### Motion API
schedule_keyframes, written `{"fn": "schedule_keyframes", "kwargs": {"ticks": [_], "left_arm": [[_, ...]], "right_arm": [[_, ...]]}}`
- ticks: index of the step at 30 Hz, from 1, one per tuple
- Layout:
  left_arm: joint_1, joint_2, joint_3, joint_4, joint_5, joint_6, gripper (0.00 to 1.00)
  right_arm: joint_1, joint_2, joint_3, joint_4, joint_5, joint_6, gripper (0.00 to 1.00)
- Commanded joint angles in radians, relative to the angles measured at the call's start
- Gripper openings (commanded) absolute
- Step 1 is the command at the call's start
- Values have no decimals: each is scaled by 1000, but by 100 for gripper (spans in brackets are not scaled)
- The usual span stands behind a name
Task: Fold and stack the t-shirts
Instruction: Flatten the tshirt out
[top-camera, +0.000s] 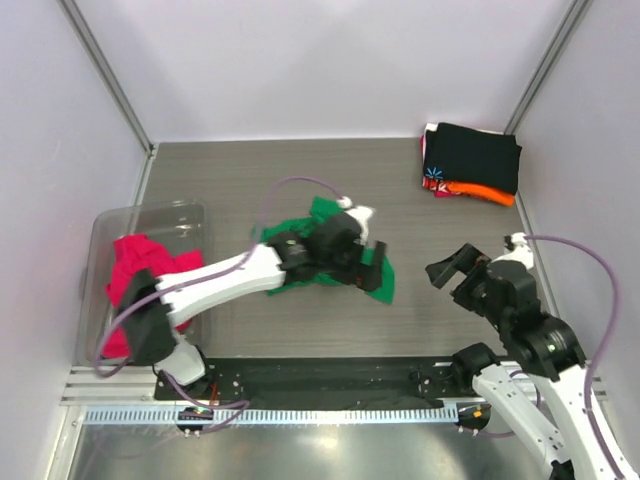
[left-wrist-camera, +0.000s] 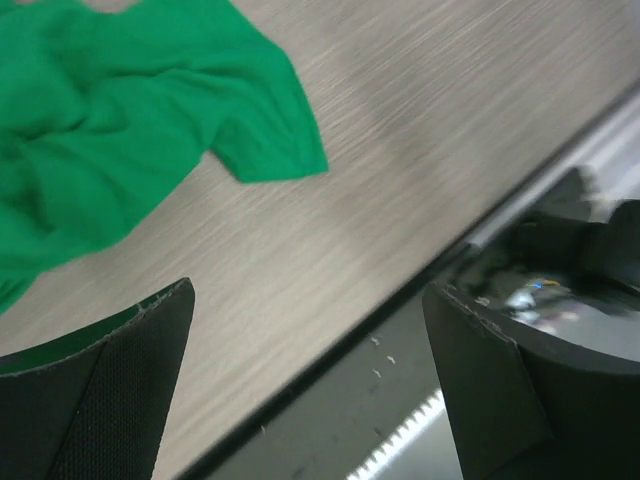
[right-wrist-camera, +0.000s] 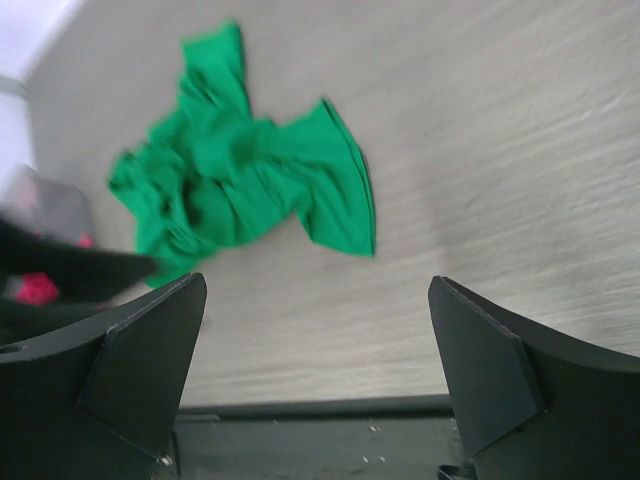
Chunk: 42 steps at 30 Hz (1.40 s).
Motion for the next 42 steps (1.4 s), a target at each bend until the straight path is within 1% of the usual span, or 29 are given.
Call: {"fn": "schedule_keyframes", "kwargs": {"ticks": [1,2,4,5,8,10,11,13,14,16,17,19,22,23,25,26,27,30,31,32,33,34,35,36,37,39,40,41,42], "left_arm": [[-97,224,127,5,-152,93,96],[-112,284,200,-7,-170,116,96],[-146,378,275,-51,-227,126,96],[-152,468,344,-67,-241,130,96],[-169,609,446,-87,-267,144,96],[-180,675,496,-114,-279,155,95],[-185,701,541,-124,-290,159,92],[-200,761,576,-148,-334,166,88],[-203,778,598,-156,-374,164,82],[-205,809,610,-177,-408,158,76],[-205,814,607,-179,-423,155,71],[-203,827,602,-170,-447,156,68],[-201,864,601,-167,-433,169,53],[-203,873,599,-170,-433,163,30],[-203,872,564,-177,-462,144,4],[-203,861,544,-176,-469,135,0],[-201,846,524,-187,-473,129,0],[-200,679,411,-217,-526,72,0],[-200,615,326,-239,-545,51,0],[-200,544,282,-254,-586,28,0],[-200,372,238,-271,-604,-30,0],[-200,291,163,-326,-630,-61,0],[-200,195,130,-358,-673,-95,0],[-200,38,103,-395,-698,-124,0],[-200,-52,57,-474,-721,-188,0],[-197,-198,14,-539,-771,-236,0],[-192,-343,-22,-591,-779,-277,0],[-192,-404,-34,-613,-786,-291,0],[-189,-471,-45,-672,-805,-313,0]], "right_arm": [[1,-40,123,-78,154,42,100],[1,-48,138,-114,168,45,100],[1,-69,178,-144,193,48,100],[1,-76,186,-164,194,46,100],[1,-109,201,-196,184,51,100],[1,-132,193,-204,167,57,100],[1,-138,190,-213,162,60,100],[1,-151,180,-222,156,60,100],[1,-160,180,-230,151,62,100],[1,-166,175,-233,145,62,100],[1,-171,173,-238,141,63,100],[2,-171,170,-238,135,62,100],[1,-162,170,-238,127,54,100],[1,-158,170,-238,127,51,100],[1,-146,176,-238,130,43,100],[1,-142,178,-236,134,43,100],[1,-129,180,-233,138,40,100],[1,-112,180,-208,142,25,100],[1,-97,181,-196,147,17,100],[1,-88,186,-170,150,10,100],[2,-79,189,-155,150,2,100],[1,-56,189,-137,139,-6,100],[1,-42,187,-91,127,-19,100],[1,-24,183,-68,113,-27,100],[1,-4,171,-40,98,-33,99],[1,76,155,46,26,-50,100],[2,107,134,83,-11,-58,100],[1,181,128,153,-77,-59,100],[1,219,121,187,-115,-63,100]]}}
